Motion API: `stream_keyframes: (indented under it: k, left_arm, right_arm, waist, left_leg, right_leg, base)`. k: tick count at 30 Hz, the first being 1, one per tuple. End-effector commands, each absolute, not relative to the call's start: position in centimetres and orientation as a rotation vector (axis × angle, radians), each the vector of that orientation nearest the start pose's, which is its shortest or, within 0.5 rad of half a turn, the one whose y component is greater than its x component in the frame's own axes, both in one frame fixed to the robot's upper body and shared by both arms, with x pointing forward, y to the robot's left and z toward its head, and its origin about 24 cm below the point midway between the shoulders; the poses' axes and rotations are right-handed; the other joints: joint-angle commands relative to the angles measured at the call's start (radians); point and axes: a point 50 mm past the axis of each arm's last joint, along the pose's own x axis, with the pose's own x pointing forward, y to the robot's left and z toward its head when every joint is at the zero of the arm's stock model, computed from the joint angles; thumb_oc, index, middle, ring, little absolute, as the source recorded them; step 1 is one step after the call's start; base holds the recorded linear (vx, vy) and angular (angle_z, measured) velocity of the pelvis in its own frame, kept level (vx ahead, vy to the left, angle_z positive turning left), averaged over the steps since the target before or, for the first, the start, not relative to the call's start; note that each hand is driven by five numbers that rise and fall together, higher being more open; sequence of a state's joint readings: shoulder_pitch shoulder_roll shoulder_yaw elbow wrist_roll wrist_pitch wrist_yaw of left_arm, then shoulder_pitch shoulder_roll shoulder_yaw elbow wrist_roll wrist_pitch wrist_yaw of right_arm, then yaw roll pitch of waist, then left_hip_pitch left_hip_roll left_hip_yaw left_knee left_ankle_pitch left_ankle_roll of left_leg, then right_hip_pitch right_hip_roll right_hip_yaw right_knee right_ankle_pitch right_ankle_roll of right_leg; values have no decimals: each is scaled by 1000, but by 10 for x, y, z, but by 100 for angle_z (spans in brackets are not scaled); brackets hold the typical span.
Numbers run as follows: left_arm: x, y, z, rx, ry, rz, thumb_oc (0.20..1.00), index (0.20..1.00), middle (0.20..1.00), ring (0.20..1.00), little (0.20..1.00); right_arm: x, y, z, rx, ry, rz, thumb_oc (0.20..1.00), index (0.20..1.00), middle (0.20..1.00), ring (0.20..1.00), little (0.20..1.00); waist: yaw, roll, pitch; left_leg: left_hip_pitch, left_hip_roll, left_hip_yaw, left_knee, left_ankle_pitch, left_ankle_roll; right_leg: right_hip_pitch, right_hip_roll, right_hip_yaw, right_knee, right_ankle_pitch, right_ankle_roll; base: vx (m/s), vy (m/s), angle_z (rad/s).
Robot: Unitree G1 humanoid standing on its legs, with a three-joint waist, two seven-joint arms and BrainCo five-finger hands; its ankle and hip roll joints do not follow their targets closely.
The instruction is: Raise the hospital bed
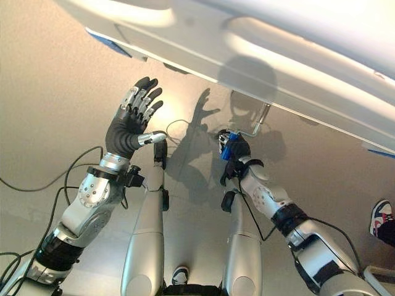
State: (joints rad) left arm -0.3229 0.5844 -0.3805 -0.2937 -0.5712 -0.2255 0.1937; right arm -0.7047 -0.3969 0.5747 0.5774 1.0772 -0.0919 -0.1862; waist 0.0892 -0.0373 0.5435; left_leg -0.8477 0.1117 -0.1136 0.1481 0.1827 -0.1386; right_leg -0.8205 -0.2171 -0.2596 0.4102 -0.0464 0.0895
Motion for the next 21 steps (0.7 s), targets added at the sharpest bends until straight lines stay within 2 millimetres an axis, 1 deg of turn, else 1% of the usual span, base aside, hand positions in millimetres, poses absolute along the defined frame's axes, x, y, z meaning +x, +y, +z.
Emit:
stream_keyframes:
  k: [1, 2, 3, 4, 5, 6, 7, 9, 10, 11, 12, 13, 14, 15, 17, 19, 20, 21]
  left_arm:
    - [240, 113, 202, -184, -671, -512, 1000, 1000, 1000, 1000, 1000]
    - [240, 110, 201, -192, -663, -523, 1000, 1000, 1000, 1000, 1000]
    - [240, 109, 201, -202, -662, -530, 1000, 1000, 1000, 1000, 1000]
    - [240, 106, 201, -205, -663, -539, 1000, 1000, 1000, 1000, 1000]
    - [240, 105, 203, -212, -673, -547, 1000, 1000, 1000, 1000, 1000]
    - [239, 103, 204, -218, -676, -557, 1000, 1000, 1000, 1000, 1000]
    - [239, 99, 205, -226, -683, -568, 1000, 1000, 1000, 1000, 1000]
    - [238, 94, 208, -229, -701, -592, 1000, 1000, 1000, 1000, 1000]
    - [238, 91, 210, -223, -709, -603, 1000, 1000, 1000, 1000, 1000]
    - [238, 89, 210, -211, -716, -615, 1000, 1000, 1000, 1000, 1000]
    - [238, 89, 211, -211, -717, -616, 1000, 1000, 1000, 1000, 1000]
    - [237, 86, 213, -185, -735, -632, 1000, 1000, 1000, 1000, 1000]
    - [237, 86, 215, -168, -751, -633, 1000, 1000, 1000, 1000, 1000]
    - [238, 86, 216, -158, -757, -632, 1000, 1000, 1000, 1000, 1000]
    - [238, 88, 217, -133, -772, -620, 1000, 1000, 1000, 1000, 1000]
    - [238, 90, 219, -125, -779, -614, 1000, 1000, 1000, 1000, 1000]
    - [239, 91, 219, -121, -783, -606, 1000, 1000, 1000, 1000, 1000]
    - [239, 91, 219, -121, -783, -606, 1000, 1000, 1000, 1000, 1000]
  right_arm:
    - [385, -60, 194, 262, -198, 385, 200, 200, 200, 200, 200]
    - [393, -64, 190, 254, -162, 326, 200, 200, 200, 200, 200]
    - [399, -69, 188, 231, -146, 293, 200, 200, 200, 200, 200]
    - [407, -82, 179, 218, -93, 205, 200, 200, 200, 200, 200]
    - [412, -90, 180, 196, -80, 171, 200, 200, 200, 200, 200]
    - [417, -105, 173, 158, -38, 99, 200, 200, 200, 200, 200]
    - [420, -119, 168, 143, -3, 33, 200, 200, 200, 200, 200]
    - [423, -142, 165, 96, 35, -45, 200, 200, 200, 200, 200]
    - [423, -160, 162, 69, 60, -104, 200, 200, 200, 200, 200]
    - [422, -172, 157, 40, 80, -138, 200, 200, 200, 200, 200]
    - [422, -173, 158, 40, 79, -139, 200, 200, 200, 200, 200]
    - [420, -194, 152, 7, 114, -199, 200, 200, 200, 200, 200]
    - [417, -209, 147, -5, 139, -245, 200, 200, 200, 200, 200]
    - [415, -218, 145, -14, 153, -270, 200, 200, 200, 200, 200]
    - [406, -244, 135, -40, 199, -350, 200, 200, 200, 200, 200]
    - [399, -262, 128, -60, 227, -397, 200, 200, 200, 200, 200]
    - [394, -276, 126, -43, 233, -447, 200, 200, 200, 200, 200]
    - [394, -276, 126, -43, 233, -447, 200, 200, 200, 200, 200]
  waist:
    - [60, 48, -23]
    - [66, 64, -23]
    - [70, 71, -23]
    - [77, 89, -23]
    - [83, 100, -23]
    - [88, 117, -23]
    - [96, 135, -23]
    - [105, 160, -23]
    - [111, 175, -23]
    - [113, 186, -23]
    - [115, 187, -23]
    - [114, 206, -23]
    - [111, 215, -23]
    - [109, 220, -23]
    - [99, 227, -23]
    - [93, 227, -23]
    - [87, 226, -23]
    - [88, 226, -23]
  left_leg:
    - [-46, -29, 45, 115, -119, 10]
    - [-54, -31, 47, 120, -121, 11]
    - [-62, -33, 48, 126, -124, 13]
    - [-72, -37, 50, 132, -126, 14]
    - [-82, -38, 51, 137, -128, 14]
    - [-90, -41, 50, 140, -129, 15]
    - [-99, -43, 54, 144, -130, 17]
    - [-111, -46, 58, 151, -132, 21]
    - [-118, -48, 61, 157, -134, 23]
    - [-122, -49, 63, 162, -135, 24]
    - [-123, -49, 64, 163, -136, 24]
    - [-141, -50, 69, 180, -138, 24]
    - [-148, -51, 74, 185, -140, 25]
    - [-151, -50, 78, 188, -142, 26]
    - [-162, -46, 87, 190, -142, 26]
    - [-174, -41, 93, 191, -141, 26]
    - [-178, -37, 99, 190, -141, 25]
    - [-178, -37, 100, 190, -142, 25]
  right_leg:
    - [35, -65, 38, -158, 137, 88]
    - [22, -66, 43, -148, 133, 87]
    - [12, -66, 48, -141, 130, 87]
    - [-5, -68, 52, -129, 125, 87]
    - [-18, -69, 56, -122, 121, 87]
    - [-31, -71, 61, -113, 118, 88]
    - [-45, -73, 66, -102, 114, 89]
    - [-67, -74, 76, -88, 108, 90]
    - [-82, -75, 84, -78, 103, 91]
    - [-90, -76, 89, -71, 101, 91]
    - [-92, -76, 89, -69, 100, 91]
    - [-120, -76, 104, -44, 93, 92]
    - [-131, -77, 109, -39, 90, 92]
    - [-142, -75, 117, -32, 88, 92]
    - [-168, -72, 127, -24, 88, 91]
    - [-188, -66, 137, -19, 87, 91]
    - [-199, -62, 143, -18, 87, 92]
    - [-199, -62, 144, -18, 87, 92]
  base:
    - [9, 79, 7]
    - [11, 68, 8]
    - [11, 67, 7]
    - [12, 59, 7]
    - [12, 54, 5]
    - [8, 48, 12]
    - [4, 44, 12]
    - [4, 43, 7]
    - [7, 37, 6]
    - [4, 25, 8]
    - [1, 13, 3]
    - [0, 0, 0]
    - [0, 0, 0]
    - [0, 0, 0]
    - [2, 1, -2]
    - [3, -10, -8]
    - [6, -9, -7]
    - [13, -14, -8]
